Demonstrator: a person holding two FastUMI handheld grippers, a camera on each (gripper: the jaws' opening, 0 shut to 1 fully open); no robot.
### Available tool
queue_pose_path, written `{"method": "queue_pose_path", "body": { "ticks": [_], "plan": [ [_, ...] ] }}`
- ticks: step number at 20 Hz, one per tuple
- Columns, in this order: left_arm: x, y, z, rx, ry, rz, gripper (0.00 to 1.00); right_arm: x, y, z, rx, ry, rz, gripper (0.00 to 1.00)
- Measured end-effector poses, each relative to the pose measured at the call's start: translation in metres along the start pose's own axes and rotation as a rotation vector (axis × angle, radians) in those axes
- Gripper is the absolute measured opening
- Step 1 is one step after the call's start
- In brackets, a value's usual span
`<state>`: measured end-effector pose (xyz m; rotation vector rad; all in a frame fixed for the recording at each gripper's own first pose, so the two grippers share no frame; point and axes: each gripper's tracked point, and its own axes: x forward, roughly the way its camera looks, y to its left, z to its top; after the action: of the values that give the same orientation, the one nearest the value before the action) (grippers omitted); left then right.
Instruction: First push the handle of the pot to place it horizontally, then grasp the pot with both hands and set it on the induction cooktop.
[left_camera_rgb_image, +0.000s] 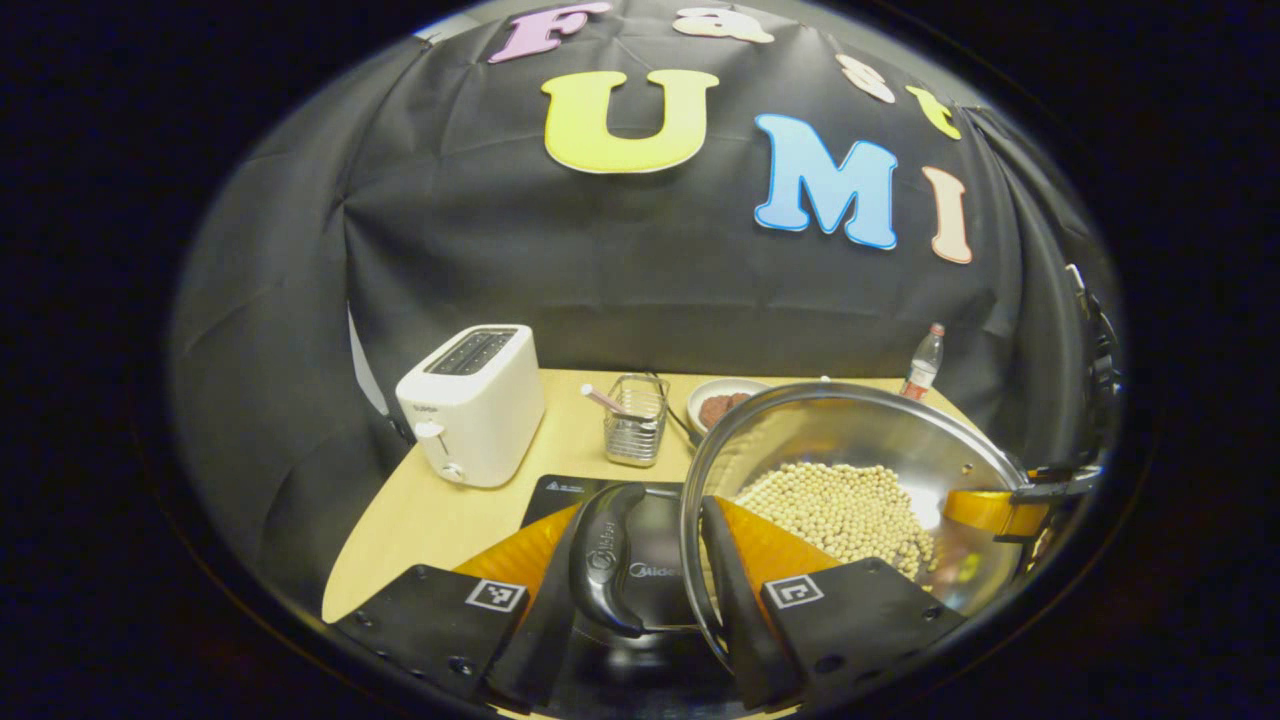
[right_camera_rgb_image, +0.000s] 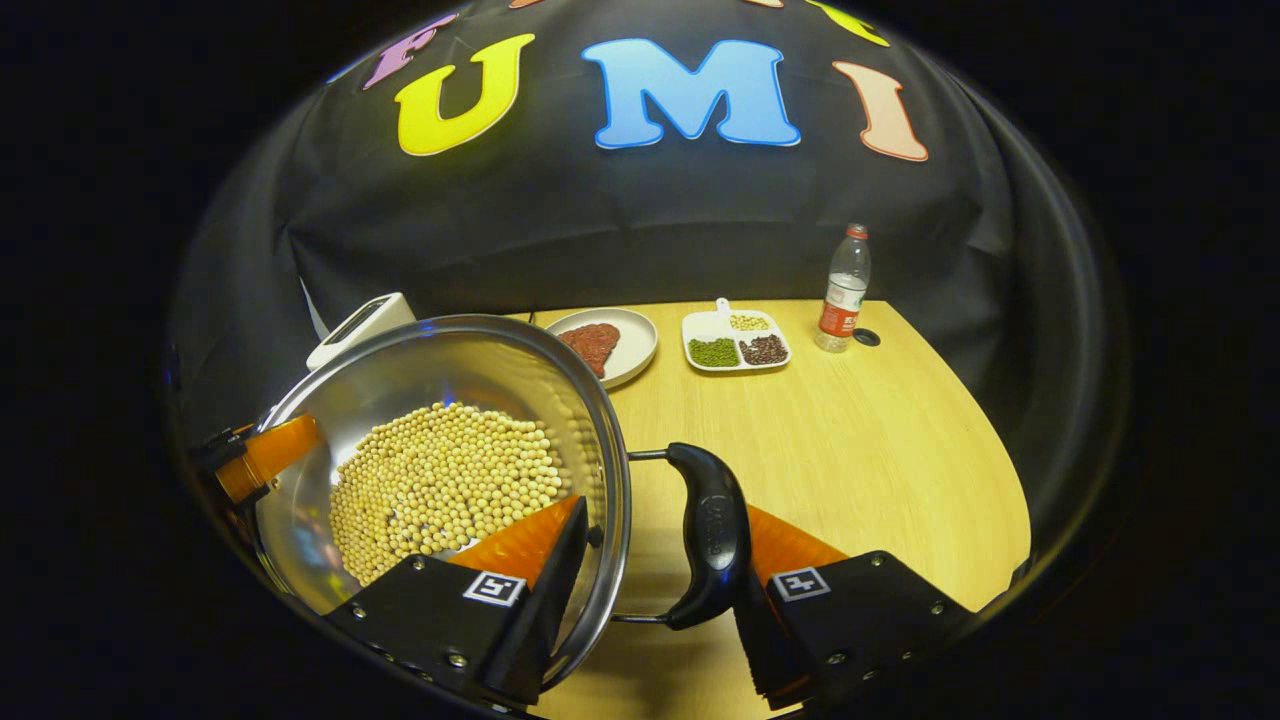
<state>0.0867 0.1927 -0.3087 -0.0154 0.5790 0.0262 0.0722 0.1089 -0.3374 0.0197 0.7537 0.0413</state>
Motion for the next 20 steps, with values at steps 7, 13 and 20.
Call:
{"method": "queue_pose_path", "body": {
  "ticks": [7,13,20],
  "plan": [
    [0.018,0.050,-0.017,-0.016,0.016,0.013,0.72,0.022,0.044,-0.015,-0.008,0.033,0.009,0.75],
    [0.053,0.076,-0.042,-0.034,0.035,0.019,0.76,0.052,0.067,-0.026,-0.032,0.064,0.001,0.75],
    [0.074,0.108,-0.064,-0.064,0.054,0.028,0.70,0.078,0.095,-0.035,-0.044,0.082,0.016,0.75]
  ]
}}
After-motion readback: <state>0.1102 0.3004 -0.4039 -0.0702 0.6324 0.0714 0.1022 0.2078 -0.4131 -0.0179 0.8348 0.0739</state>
